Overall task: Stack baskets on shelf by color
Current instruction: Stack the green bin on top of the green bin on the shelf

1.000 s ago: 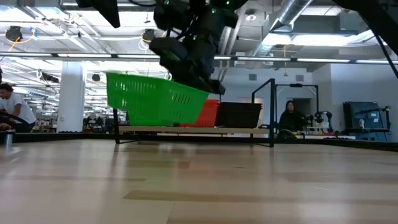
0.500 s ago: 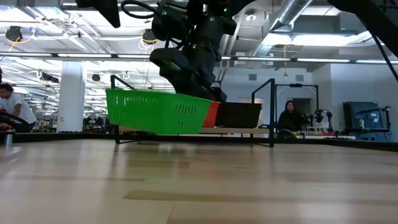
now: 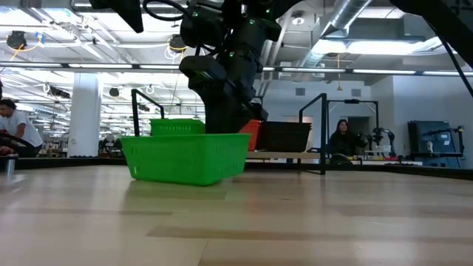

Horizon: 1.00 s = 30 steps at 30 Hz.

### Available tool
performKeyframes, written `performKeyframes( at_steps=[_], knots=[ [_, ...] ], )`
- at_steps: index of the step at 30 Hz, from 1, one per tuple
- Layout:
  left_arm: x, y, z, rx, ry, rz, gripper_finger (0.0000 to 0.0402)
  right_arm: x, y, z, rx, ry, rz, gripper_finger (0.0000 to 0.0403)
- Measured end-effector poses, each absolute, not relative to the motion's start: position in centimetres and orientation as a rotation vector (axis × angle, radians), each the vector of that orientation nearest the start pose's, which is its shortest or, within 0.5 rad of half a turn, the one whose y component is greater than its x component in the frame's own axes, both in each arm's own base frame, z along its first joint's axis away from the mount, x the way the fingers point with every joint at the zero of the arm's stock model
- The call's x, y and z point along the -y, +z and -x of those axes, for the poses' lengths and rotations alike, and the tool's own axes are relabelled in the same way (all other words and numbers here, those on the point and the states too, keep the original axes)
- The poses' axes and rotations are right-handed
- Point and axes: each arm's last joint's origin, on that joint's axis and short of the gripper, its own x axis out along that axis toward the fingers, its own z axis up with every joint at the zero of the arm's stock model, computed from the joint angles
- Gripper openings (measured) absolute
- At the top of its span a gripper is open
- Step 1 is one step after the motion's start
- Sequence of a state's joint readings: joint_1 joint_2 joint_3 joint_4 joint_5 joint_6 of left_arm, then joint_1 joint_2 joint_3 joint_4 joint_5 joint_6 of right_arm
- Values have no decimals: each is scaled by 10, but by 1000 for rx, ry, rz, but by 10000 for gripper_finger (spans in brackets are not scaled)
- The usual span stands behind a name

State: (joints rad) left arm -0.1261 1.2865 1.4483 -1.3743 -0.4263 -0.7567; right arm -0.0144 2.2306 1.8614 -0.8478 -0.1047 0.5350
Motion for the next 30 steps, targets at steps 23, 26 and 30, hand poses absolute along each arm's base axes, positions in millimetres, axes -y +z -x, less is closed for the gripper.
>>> performKeyframes(
  at_steps=[23, 26, 30],
  knots=[
    [32, 366, -205, -1035, 617, 274, 0, 19, 334, -448, -1046, -250, -397, 177],
    [39, 366, -200, -1053, 620, 254, 0, 21, 360, -419, -1050, -291, -424, 174],
    [46, 364, -197, -1041, 635, 211, 0, 20, 397, -379, -1020, -388, -484, 175]
  ],
)
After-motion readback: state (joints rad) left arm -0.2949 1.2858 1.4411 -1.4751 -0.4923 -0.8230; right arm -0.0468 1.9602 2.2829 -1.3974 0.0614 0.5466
